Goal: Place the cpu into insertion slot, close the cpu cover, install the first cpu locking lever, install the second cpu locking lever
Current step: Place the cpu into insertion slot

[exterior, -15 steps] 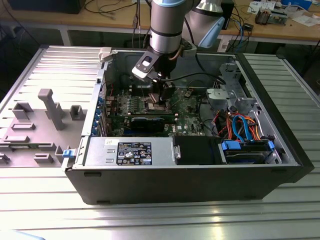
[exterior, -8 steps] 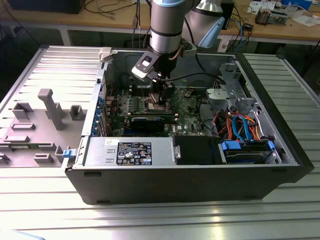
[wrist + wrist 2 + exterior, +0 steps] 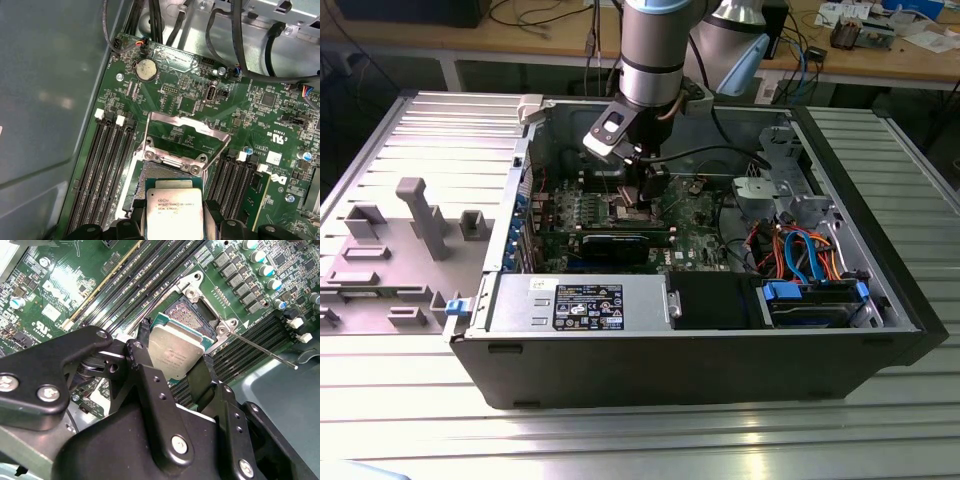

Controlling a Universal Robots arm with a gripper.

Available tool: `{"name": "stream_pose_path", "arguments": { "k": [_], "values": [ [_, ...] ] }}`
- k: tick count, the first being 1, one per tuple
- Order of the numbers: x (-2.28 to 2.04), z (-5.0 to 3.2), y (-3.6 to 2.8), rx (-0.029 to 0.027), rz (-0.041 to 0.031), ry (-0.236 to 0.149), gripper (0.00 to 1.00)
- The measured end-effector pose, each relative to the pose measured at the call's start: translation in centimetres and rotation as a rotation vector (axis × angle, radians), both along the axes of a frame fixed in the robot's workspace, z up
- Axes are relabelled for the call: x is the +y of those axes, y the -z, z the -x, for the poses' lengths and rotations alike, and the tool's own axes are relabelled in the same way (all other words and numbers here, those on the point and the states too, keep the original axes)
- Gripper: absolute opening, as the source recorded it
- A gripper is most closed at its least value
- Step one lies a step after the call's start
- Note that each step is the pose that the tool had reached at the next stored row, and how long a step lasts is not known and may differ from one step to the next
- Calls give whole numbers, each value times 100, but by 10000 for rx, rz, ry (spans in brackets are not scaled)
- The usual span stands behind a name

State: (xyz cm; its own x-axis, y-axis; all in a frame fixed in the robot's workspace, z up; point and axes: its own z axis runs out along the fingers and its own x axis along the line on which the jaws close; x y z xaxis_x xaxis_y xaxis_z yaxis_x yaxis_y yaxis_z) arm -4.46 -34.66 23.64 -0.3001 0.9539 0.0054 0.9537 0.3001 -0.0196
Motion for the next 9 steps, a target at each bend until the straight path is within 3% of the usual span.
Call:
{"name": "stream_pose_path", "arguments": {
  "k": [9],
  "values": [
    [0,0,0,0,0,119,55]
  ]
}}
